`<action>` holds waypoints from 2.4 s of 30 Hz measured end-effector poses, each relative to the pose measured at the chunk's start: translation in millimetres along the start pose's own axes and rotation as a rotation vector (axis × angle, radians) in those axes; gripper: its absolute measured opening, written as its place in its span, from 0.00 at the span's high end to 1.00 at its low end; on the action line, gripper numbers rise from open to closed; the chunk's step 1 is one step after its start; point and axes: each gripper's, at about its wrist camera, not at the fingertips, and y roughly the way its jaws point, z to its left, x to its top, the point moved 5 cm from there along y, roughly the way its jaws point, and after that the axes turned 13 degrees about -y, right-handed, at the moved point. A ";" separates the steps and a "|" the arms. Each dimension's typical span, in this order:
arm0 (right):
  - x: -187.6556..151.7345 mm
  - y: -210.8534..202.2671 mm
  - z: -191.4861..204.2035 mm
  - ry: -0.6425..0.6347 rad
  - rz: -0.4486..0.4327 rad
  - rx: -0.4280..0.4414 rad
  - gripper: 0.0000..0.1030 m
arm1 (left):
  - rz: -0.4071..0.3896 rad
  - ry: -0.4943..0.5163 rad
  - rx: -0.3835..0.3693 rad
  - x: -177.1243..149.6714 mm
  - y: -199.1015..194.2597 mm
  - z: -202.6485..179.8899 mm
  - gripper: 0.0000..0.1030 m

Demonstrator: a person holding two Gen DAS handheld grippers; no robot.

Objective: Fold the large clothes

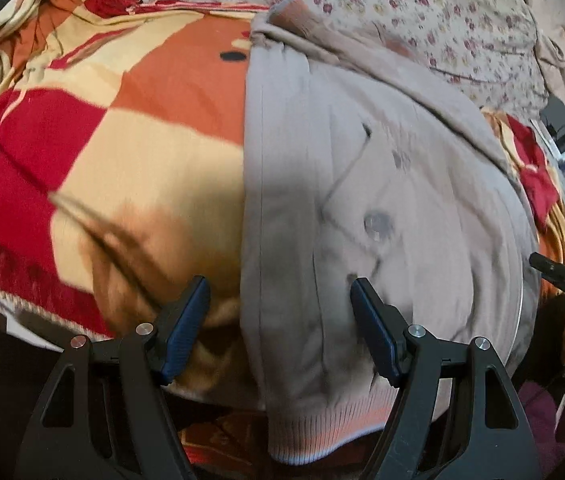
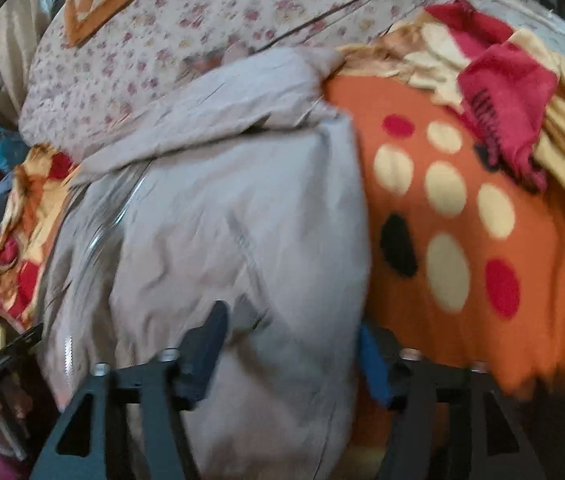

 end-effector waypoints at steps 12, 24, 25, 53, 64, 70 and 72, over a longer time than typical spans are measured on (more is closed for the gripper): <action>-61.7 -4.2 38.0 -0.100 0.153 0.073 0.27 | 0.070 -0.029 -0.034 -31.6 -5.0 13.1 0.29; -85.5 15.4 52.3 -0.096 0.261 0.177 0.23 | 0.098 -0.011 -0.034 -43.8 -1.9 14.0 0.29; -87.7 17.0 51.8 -0.092 0.269 0.184 0.23 | 0.099 -0.002 -0.032 -45.1 -2.7 12.9 0.29; -21.5 -70.1 78.1 -0.118 -0.157 0.350 0.85 | -0.036 -0.065 -0.321 14.0 -96.4 5.2 0.87; 121.2 -105.4 48.2 -0.080 -0.426 0.251 0.85 | -0.252 -0.089 -0.325 141.1 -115.3 -32.2 0.87; 202.4 -67.1 9.4 -0.022 -0.411 0.113 0.85 | -0.277 -0.082 -0.252 227.7 -58.9 -70.3 0.87; 226.0 -36.5 -4.6 -0.001 -0.363 0.074 0.85 | -0.257 -0.087 -0.211 254.4 -25.9 -77.7 0.87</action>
